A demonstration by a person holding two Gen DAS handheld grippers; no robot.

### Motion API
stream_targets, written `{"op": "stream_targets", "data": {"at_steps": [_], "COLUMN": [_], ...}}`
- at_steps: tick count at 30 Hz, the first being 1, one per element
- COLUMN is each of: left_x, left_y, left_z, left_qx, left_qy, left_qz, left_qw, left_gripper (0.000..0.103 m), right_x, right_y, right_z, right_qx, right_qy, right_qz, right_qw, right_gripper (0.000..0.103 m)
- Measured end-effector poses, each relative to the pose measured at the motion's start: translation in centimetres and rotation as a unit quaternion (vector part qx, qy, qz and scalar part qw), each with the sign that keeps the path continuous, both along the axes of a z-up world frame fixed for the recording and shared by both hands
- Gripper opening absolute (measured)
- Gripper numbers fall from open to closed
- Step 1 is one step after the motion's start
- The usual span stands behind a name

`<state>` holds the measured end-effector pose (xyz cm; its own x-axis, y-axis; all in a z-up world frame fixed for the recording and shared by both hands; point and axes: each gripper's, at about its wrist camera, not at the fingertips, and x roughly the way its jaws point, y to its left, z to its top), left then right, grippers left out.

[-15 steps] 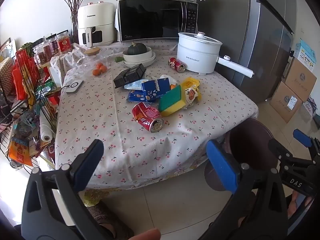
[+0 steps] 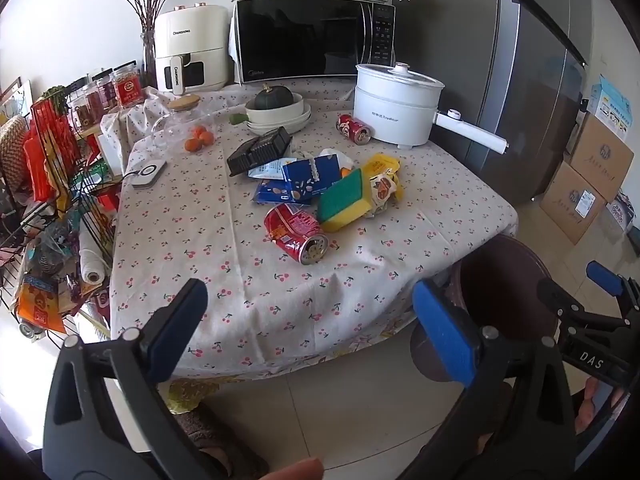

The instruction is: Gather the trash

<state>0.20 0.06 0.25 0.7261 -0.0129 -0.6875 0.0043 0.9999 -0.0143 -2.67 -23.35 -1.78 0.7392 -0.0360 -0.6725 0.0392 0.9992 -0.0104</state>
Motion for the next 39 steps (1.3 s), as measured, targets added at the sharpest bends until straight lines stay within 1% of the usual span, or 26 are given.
{"op": "stream_targets", "data": {"at_steps": [6, 7, 12, 23, 39], "left_x": [0.2, -0.2, -0.1, -0.5, -0.3], "left_y": [0.1, 0.0, 0.2, 0.5, 0.0], "left_z": [0.0, -0.5, -0.8, -0.9, -1.1], "left_qx": [-0.001, 0.002, 0.004, 0.007, 0.007], "left_qy": [-0.001, -0.004, -0.002, -0.001, -0.001], "left_qz": [0.0, -0.002, -0.003, -0.005, -0.006], "left_qw": [1.0, 1.0, 1.0, 1.0, 1.0], "left_gripper": [0.102, 0.102, 0.102, 0.102, 0.102], "right_x": [0.2, 0.2, 0.3, 0.1, 0.2], "right_y": [-0.3, -0.3, -0.3, -0.2, -0.3], "right_z": [0.2, 0.2, 0.3, 0.3, 0.2], "right_qx": [-0.003, -0.003, -0.004, -0.005, -0.003], "right_qy": [-0.004, -0.005, -0.008, -0.008, -0.012], "right_qz": [-0.005, -0.005, -0.007, -0.007, -0.013], "right_qw": [1.0, 1.0, 1.0, 1.0, 1.0], "right_gripper": [0.103, 0.103, 0.103, 0.103, 0.103]}}
